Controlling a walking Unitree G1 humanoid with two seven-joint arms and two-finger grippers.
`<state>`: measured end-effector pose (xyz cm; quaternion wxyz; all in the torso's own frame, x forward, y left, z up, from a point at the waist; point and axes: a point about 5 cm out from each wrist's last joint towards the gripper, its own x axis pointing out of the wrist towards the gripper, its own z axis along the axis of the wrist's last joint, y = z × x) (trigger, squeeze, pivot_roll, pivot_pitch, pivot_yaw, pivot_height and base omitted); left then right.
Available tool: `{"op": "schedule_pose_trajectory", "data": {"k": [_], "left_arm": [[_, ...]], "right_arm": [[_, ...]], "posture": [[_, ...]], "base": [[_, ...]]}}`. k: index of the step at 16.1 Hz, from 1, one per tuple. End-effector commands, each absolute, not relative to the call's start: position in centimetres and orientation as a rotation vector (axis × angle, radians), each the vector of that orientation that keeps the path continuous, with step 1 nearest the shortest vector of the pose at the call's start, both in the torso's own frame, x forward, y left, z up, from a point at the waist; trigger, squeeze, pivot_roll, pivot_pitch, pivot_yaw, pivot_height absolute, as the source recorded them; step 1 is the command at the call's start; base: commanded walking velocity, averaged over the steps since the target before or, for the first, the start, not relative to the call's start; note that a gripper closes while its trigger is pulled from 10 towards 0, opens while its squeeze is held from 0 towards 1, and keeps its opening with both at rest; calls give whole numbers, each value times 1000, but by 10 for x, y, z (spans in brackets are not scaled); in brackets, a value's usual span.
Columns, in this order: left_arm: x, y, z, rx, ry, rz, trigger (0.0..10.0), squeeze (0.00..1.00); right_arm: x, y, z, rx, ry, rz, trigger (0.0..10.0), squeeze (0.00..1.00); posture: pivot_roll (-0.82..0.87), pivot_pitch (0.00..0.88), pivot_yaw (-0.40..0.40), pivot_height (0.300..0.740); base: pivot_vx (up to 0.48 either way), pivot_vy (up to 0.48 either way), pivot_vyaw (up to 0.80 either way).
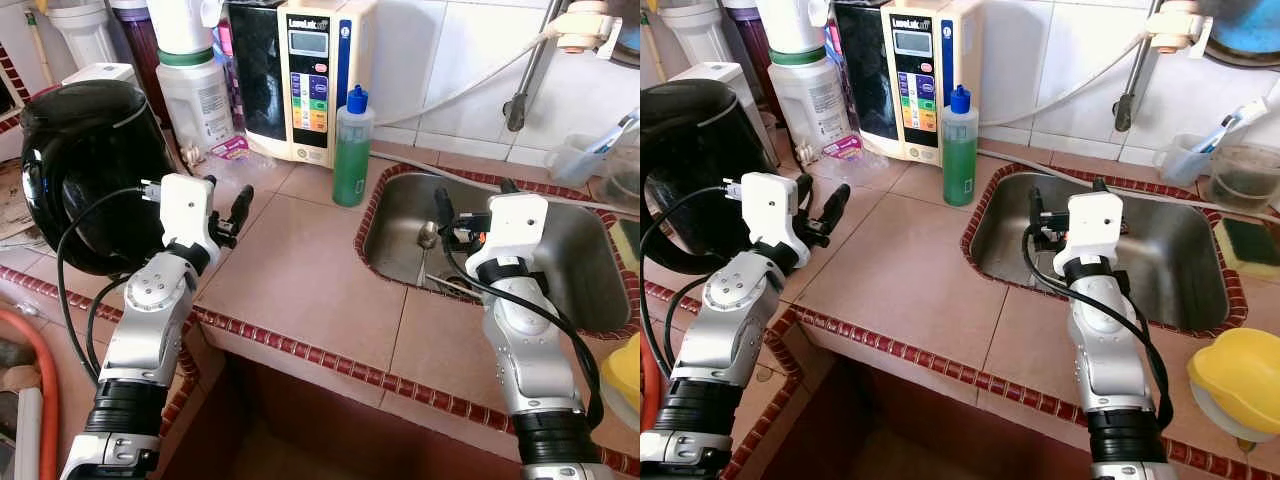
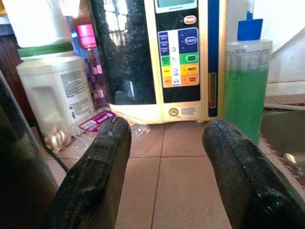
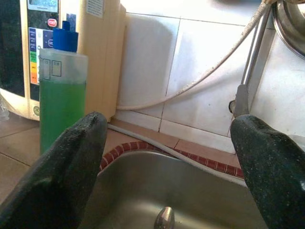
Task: Kitchen organization
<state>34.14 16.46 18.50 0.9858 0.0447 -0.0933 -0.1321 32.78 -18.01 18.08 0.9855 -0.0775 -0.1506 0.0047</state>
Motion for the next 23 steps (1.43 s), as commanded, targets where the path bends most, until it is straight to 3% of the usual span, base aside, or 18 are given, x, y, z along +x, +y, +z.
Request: {"op": "schedule_pose_trajectory", "data": {"k": [1, 8, 23], "left_arm": [[342, 170, 192, 95, -202, -250, 10000, 0], [342, 171, 191, 64, -192, -228, 10000, 0], [341, 172, 189, 74, -168, -245, 10000, 0]], "right_arm": [[331, -183, 184, -150, -302, 2, 10000, 0], [333, -181, 184, -143, -306, 7, 10000, 0], [331, -182, 183, -172, -311, 38, 10000, 0]], "posture": [[-175, 25, 40, 740], [-171, 19, 36, 740], [-173, 13, 30, 740]], "base": [[0, 0, 0], [0, 0, -687], [-174, 0, 0]]}}
